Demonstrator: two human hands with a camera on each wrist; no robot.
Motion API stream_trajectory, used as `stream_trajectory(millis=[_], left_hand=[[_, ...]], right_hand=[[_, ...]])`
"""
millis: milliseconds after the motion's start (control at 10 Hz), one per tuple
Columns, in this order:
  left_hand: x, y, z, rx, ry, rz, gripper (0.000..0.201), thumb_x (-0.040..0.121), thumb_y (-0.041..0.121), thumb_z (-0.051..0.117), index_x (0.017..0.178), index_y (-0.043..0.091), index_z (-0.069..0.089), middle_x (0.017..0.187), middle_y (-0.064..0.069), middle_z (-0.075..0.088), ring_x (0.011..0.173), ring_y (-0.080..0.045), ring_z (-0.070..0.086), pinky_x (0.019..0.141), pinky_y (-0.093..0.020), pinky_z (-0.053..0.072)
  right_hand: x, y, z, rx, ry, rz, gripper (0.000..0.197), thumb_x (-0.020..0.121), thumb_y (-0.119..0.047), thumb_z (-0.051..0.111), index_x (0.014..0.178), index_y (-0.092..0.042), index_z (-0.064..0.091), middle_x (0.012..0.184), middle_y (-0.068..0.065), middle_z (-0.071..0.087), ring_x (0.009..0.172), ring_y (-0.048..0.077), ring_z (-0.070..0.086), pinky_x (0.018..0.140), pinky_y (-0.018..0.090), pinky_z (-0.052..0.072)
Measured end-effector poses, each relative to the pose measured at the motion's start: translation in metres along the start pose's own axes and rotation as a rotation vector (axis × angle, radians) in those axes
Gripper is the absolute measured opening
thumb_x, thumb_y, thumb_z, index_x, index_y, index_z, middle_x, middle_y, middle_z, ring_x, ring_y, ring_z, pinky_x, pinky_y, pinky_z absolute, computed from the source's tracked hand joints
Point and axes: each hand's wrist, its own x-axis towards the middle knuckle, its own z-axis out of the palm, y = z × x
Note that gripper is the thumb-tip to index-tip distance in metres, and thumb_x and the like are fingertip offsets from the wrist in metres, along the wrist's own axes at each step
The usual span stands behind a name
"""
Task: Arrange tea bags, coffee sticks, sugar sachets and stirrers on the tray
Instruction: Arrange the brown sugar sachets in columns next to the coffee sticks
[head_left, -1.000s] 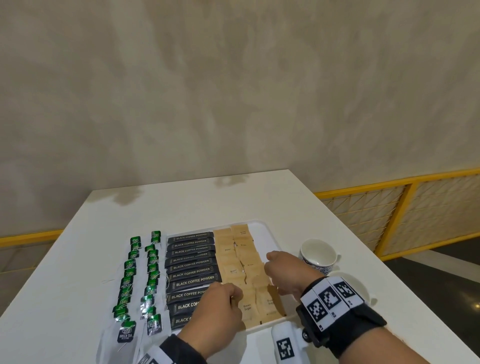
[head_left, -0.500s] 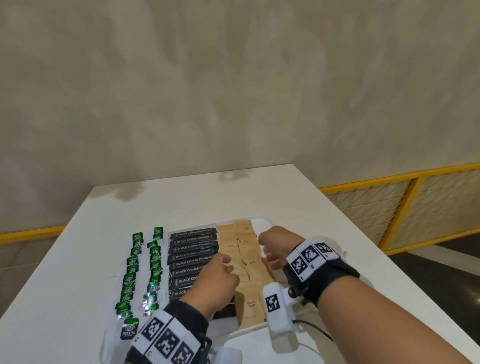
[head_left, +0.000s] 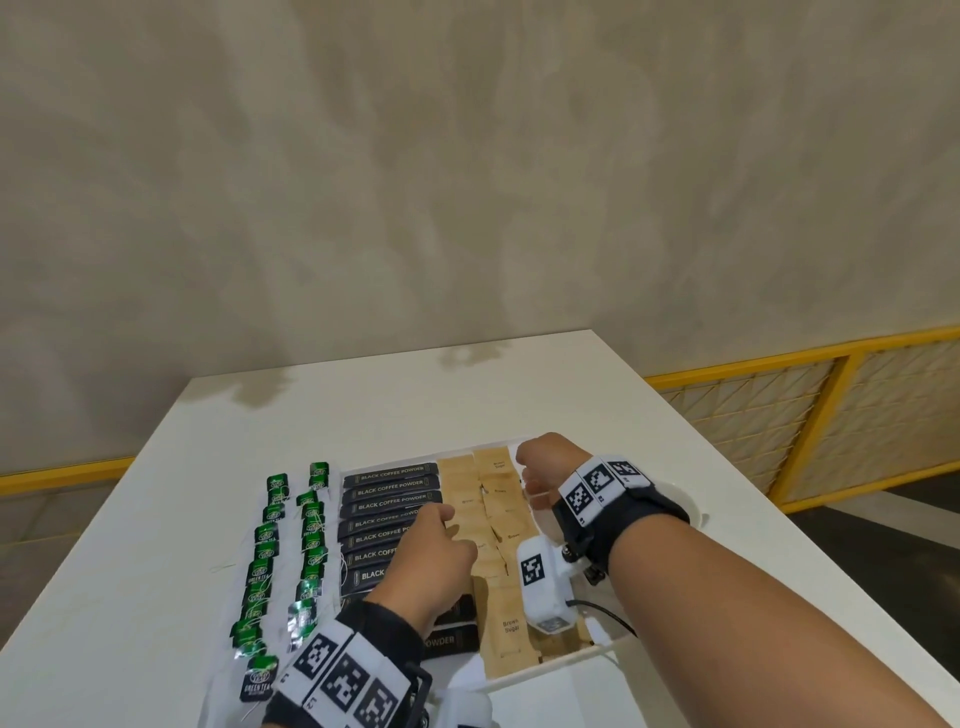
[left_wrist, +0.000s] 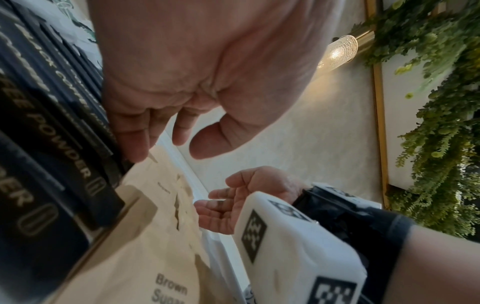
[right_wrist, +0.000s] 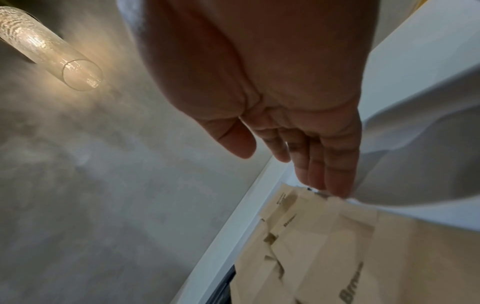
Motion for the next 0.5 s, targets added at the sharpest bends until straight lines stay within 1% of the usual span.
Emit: stream_trajectory(millis=[100,200,300,400,500], left_hand=[[0.000,0.000,0.000,-0.001,-0.005,0.008,0.055,0.091,0.005,0.048,0.143,0.016,0.032,0.143,-0.008,0.042,0.124,-0.023,0.048,0.079,-0.025,0.050],[0.001,-0.001,0.000,0.009,0.005,0.012,0.054,0.092,0.006,0.048,0.142,0.016,0.033,0.143,-0.007,0.042,0.119,-0.020,0.049,0.079,-0.024,0.048],[-0.001,-0.001,-0.003,0.016,0.017,0.021,0.052,0.092,0.007,0.049,0.141,0.018,0.035,0.139,-0.005,0.046,0.105,-0.014,0.055,0.075,-0.023,0.050],[-0.006,0.000,-0.005,-0.019,0.013,0.038,0.038,0.093,0.007,0.052,0.127,0.020,0.043,0.116,0.008,0.055,0.088,-0.001,0.057,0.063,-0.012,0.050],[-0.015,0.001,-0.009,-0.024,0.025,0.054,0.031,0.094,0.008,0.052,0.117,0.026,0.041,0.097,0.020,0.048,0.083,0.006,0.048,0.054,-0.010,0.040]], right_hand=[[0.002,-0.001,0.003,0.039,-0.050,0.026,0.024,0.096,-0.016,0.042,0.073,-0.023,0.038,0.084,-0.001,0.044,0.088,0.021,0.050,0.096,0.041,0.050],[0.004,-0.004,0.003,0.037,-0.003,0.021,0.029,0.098,-0.014,0.040,0.071,-0.023,0.034,0.081,-0.003,0.040,0.086,0.018,0.047,0.099,0.040,0.047],[0.004,-0.008,0.001,0.006,0.037,-0.001,0.035,0.100,-0.011,0.036,0.068,-0.022,0.028,0.076,-0.006,0.032,0.076,0.013,0.040,0.102,0.037,0.041],[0.010,-0.008,-0.001,0.012,0.089,-0.013,0.036,0.100,-0.011,0.038,0.067,-0.021,0.028,0.074,-0.005,0.033,0.080,0.017,0.041,0.092,0.028,0.046],[0.026,-0.004,0.001,-0.459,0.049,-0.149,0.039,0.094,-0.006,0.052,0.062,-0.015,0.032,0.065,-0.003,0.037,0.058,0.013,0.040,0.050,0.013,0.035]])
